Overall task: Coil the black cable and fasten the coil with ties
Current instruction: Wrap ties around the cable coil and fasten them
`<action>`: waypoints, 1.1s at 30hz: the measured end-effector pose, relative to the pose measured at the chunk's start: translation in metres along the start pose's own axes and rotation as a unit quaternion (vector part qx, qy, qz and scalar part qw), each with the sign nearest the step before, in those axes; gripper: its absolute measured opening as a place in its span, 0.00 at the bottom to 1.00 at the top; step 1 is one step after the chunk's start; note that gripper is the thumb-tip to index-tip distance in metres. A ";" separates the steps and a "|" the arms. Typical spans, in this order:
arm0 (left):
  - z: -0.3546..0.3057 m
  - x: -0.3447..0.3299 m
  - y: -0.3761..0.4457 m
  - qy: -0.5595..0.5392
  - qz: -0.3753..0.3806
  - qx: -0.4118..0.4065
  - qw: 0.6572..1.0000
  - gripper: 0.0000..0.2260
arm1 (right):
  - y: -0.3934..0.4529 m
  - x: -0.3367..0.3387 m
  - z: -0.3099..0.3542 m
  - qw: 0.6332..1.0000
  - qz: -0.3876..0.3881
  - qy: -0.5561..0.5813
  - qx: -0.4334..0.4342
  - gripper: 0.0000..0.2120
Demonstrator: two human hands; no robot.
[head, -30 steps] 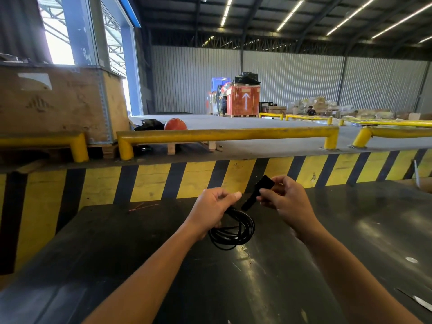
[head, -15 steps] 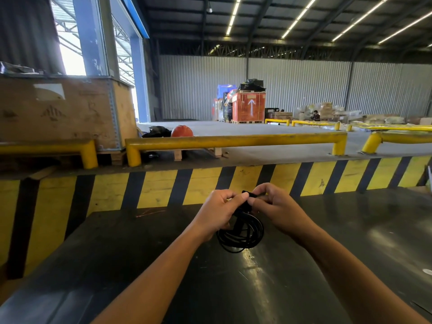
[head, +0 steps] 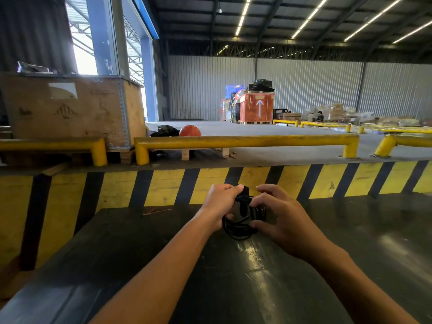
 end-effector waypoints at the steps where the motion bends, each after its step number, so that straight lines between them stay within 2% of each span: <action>1: 0.001 -0.001 0.001 -0.003 -0.003 0.008 1.000 0.14 | 0.000 -0.003 -0.001 1.000 -0.005 -0.019 -0.004 0.15; 8: 0.011 -0.013 0.003 0.037 -0.002 0.011 0.999 0.12 | -0.004 -0.008 -0.006 0.998 -0.069 -0.013 0.002 0.08; 13: 0.011 -0.016 -0.001 0.124 -0.025 -0.051 0.991 0.17 | -0.007 -0.005 -0.005 0.994 -0.104 0.010 0.015 0.07; 18: 0.006 -0.025 -0.007 0.126 -0.031 -0.115 0.985 0.19 | -0.011 -0.002 -0.023 0.974 -0.147 0.165 -0.044 0.04; 24: 0.001 -0.032 -0.017 0.150 -0.069 -0.191 0.968 0.19 | -0.012 -0.007 -0.044 0.937 -0.148 0.292 -0.123 0.04; 29: 0.005 -0.036 -0.019 0.152 -0.073 -0.206 0.964 0.19 | -0.014 -0.012 -0.045 0.911 -0.117 0.376 -0.124 0.08; 33: 0.011 -0.040 -0.021 0.174 -0.044 -0.213 0.961 0.18 | -0.016 -0.017 -0.048 0.899 -0.100 0.406 -0.128 0.10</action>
Point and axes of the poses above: each hand's wrist, its own y-axis towards the middle knuckle, its own x-axis out of the back of the hand, z = x × y, the point moved 8 cm from there along y, towards the middle knuckle, and after that the axes turned 7 degrees about z, right-handed, at the moved point
